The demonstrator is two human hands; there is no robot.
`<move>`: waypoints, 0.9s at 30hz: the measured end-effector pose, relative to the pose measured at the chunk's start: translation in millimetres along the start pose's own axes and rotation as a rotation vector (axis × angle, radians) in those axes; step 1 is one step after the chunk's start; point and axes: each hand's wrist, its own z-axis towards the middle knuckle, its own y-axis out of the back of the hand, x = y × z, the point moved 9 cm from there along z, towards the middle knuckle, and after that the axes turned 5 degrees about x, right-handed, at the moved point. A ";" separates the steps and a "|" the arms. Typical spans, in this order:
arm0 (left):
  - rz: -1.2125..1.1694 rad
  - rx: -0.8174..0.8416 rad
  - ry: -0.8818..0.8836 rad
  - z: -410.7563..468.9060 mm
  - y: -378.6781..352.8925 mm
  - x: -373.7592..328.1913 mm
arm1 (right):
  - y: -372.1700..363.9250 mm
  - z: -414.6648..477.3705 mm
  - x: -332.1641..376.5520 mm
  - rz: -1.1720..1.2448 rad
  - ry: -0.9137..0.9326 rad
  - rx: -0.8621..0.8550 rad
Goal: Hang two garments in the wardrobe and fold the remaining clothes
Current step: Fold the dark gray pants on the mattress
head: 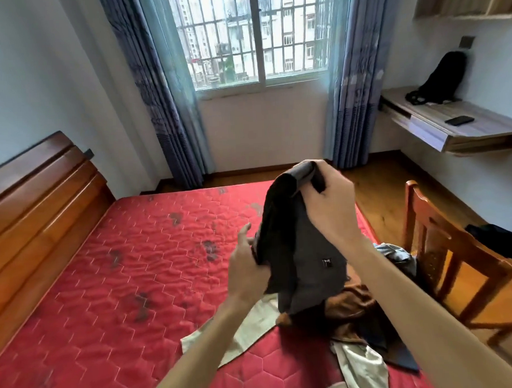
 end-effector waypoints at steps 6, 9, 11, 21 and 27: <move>0.342 -0.057 -0.119 22.7 110.4 62.8 | -28.0 20.1 33.8 -0.123 0.005 0.001; 0.437 -0.101 -0.141 35.2 160.6 73.2 | -69.7 17.6 48.9 -0.117 0.057 0.289; 0.455 -0.119 -0.178 43.1 190.4 72.1 | -99.2 7.3 55.6 -0.152 0.075 0.491; 0.568 0.167 -0.297 66.4 296.4 84.0 | -161.3 23.7 56.8 -0.096 0.003 0.161; 0.786 0.280 -0.324 64.3 326.5 86.7 | -180.9 47.9 57.9 -0.106 -0.077 0.089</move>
